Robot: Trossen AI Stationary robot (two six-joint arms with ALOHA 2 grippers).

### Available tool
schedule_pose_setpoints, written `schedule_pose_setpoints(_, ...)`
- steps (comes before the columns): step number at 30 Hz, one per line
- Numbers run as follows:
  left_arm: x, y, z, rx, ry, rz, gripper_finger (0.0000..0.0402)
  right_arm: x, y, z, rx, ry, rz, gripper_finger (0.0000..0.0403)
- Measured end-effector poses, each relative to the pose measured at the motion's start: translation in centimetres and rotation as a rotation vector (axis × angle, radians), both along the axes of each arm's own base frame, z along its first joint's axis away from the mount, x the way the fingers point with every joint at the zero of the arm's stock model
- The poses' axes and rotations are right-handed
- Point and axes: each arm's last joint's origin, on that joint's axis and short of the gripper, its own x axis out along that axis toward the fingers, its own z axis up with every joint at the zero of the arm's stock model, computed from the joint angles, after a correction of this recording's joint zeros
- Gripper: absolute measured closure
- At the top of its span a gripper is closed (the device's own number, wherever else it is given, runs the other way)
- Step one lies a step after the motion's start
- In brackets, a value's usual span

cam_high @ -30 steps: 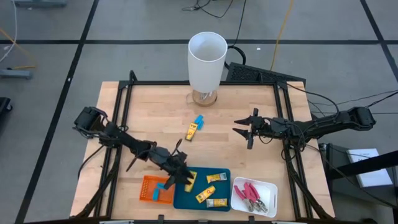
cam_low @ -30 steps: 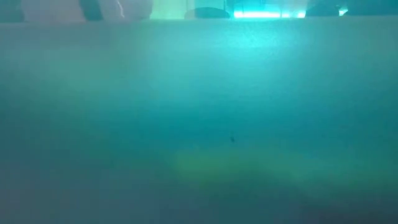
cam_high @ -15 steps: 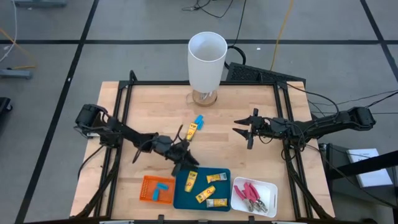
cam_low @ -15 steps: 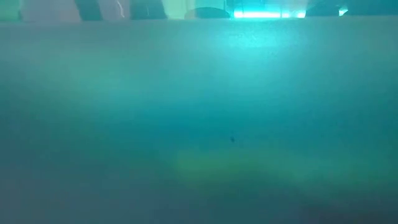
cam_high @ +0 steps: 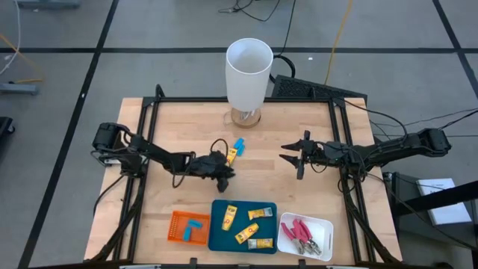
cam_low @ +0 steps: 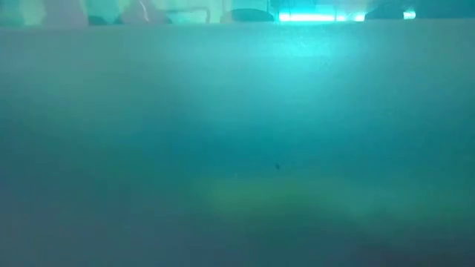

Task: Pick & Place School Supplies
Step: Put the yellow crayon box into the blue bin

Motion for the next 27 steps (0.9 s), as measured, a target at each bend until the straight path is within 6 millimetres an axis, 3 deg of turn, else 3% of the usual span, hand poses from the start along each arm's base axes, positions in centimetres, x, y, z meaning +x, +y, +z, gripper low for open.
schedule_pose_setpoints(6, -0.3, 0.4, -0.4, 0.161, 0.133, 0.127, 0.0291, 0.0, 0.0, 0.0, -0.001, -0.001, -0.001, 0.0248)
schedule_pose_setpoints(10, 0.8, 0.1, 1.0, 0.287, 0.257, 0.131, 0.0275, 0.0, 0.0, 0.0, -0.016, 0.002, 0.001, 0.0248)
schedule_pose_setpoints(13, 1.5, -0.2, 2.3, 0.337, 0.343, 0.112, 0.024, 0.0, 0.0, 0.0, -0.016, 0.002, 0.0, 0.0248)
schedule_pose_setpoints(20, 2.3, 0.1, 3.5, 0.236, 0.311, 0.227, 0.0135, 0.0, 0.0, 0.0, -0.019, 0.006, 0.0, 0.0248)
schedule_pose_setpoints(27, 1.6, 2.3, 3.0, 0.129, 0.365, 0.401, 0.0115, 0.0, 0.0, 0.0, -0.019, 0.006, 0.0, 0.0248)
